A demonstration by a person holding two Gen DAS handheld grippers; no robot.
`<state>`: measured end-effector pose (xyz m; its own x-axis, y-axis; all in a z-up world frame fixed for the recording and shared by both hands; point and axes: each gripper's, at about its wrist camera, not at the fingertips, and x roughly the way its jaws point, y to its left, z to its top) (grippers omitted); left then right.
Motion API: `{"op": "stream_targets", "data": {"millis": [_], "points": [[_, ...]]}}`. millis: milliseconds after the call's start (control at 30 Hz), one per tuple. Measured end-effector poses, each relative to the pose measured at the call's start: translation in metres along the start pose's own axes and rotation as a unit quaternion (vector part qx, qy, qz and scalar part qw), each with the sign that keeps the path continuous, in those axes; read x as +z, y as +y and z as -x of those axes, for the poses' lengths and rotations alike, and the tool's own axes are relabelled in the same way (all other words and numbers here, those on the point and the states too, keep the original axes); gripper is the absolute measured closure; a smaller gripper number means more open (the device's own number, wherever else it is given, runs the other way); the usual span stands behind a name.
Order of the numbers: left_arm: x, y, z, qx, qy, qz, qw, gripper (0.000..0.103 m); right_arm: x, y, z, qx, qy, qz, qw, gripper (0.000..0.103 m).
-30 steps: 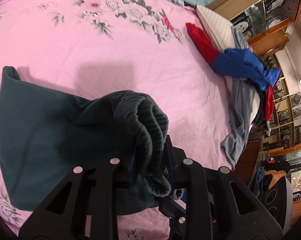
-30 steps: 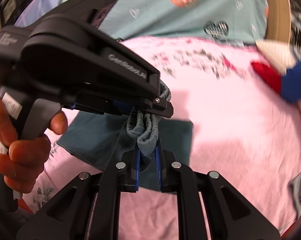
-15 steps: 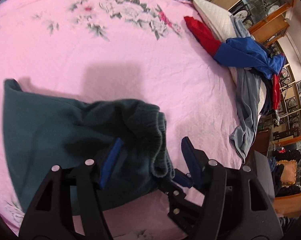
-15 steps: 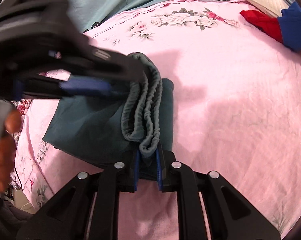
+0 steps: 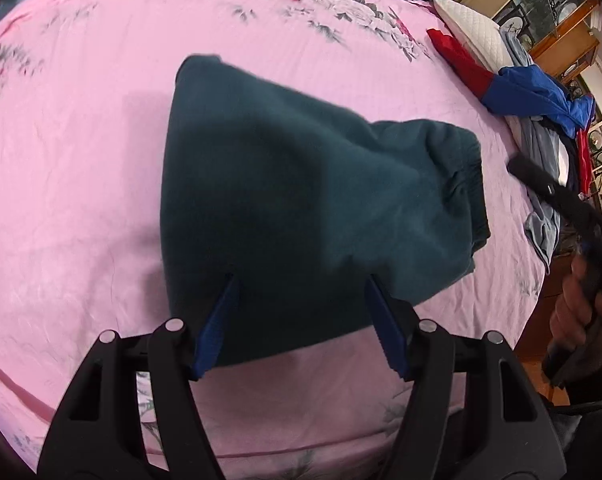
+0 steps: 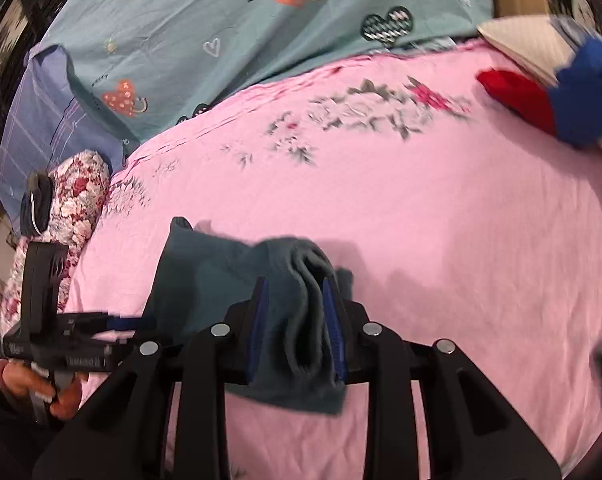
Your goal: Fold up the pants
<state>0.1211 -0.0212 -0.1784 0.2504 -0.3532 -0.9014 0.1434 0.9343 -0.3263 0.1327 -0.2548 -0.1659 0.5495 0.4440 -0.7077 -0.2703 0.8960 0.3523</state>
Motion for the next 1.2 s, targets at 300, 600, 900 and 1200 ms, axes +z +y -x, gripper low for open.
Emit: {"op": "stream_targets", "data": {"millis": [300,600,900,1200], "points": [[-0.017,0.020,-0.002,-0.024,0.001,-0.023,0.9995,0.036,-0.006,-0.046,-0.055,-0.067,0.061,-0.067,0.994,0.078],[-0.022,0.034,0.016,-0.026,-0.006,-0.010,0.9996,0.036,-0.020,-0.014,0.009,-0.029,0.046,-0.062,0.997,0.078],[-0.024,0.031,0.012,-0.022,0.003,-0.015,0.9997,0.036,-0.052,-0.025,-0.010,-0.031,0.090,-0.107,0.990,0.078],[-0.025,0.031,0.009,-0.019,0.006,-0.017,0.9997,0.035,-0.055,-0.029,-0.001,-0.042,0.076,-0.123,0.989,0.094]]}}
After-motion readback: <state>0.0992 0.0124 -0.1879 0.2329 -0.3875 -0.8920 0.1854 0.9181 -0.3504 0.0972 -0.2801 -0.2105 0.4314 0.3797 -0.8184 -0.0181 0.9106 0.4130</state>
